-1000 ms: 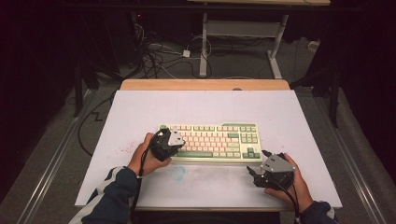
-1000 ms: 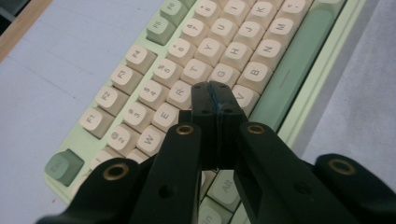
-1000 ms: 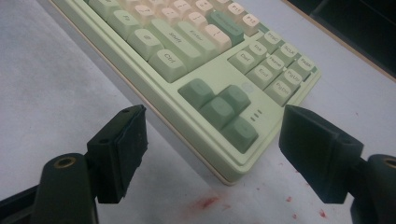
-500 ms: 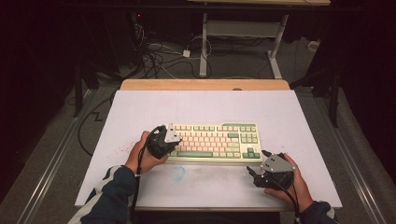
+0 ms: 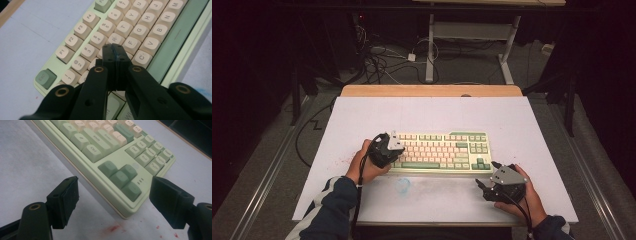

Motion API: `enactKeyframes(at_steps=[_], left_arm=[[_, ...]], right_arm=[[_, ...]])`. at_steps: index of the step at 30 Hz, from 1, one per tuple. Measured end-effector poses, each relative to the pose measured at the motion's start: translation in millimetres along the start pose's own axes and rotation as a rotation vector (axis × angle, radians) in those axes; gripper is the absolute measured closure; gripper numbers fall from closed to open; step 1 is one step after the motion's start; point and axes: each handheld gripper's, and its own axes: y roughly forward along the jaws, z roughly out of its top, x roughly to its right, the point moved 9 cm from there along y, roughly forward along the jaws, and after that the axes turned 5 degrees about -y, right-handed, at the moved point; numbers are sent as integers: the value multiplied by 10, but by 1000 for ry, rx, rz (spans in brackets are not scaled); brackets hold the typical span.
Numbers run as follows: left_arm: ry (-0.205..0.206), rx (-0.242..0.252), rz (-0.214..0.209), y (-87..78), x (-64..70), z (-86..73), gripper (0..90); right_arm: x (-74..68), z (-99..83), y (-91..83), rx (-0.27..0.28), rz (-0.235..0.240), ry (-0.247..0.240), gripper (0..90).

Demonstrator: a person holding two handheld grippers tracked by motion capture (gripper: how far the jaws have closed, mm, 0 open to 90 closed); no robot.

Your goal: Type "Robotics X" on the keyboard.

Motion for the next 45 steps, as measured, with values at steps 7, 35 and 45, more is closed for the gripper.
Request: enactKeyframes(at_steps=[7, 35, 45], left_arm=[[-4, -11, 9, 29, -33, -36, 869], [3, -11, 13, 38, -53, -51, 861], [0, -27, 11, 54, -57, -92, 861]], right_arm=[[1, -4, 3, -1, 1, 0, 244], [-25, -3, 12, -5, 11, -5, 247], [-31, -3, 11, -5, 12, -9, 247]])
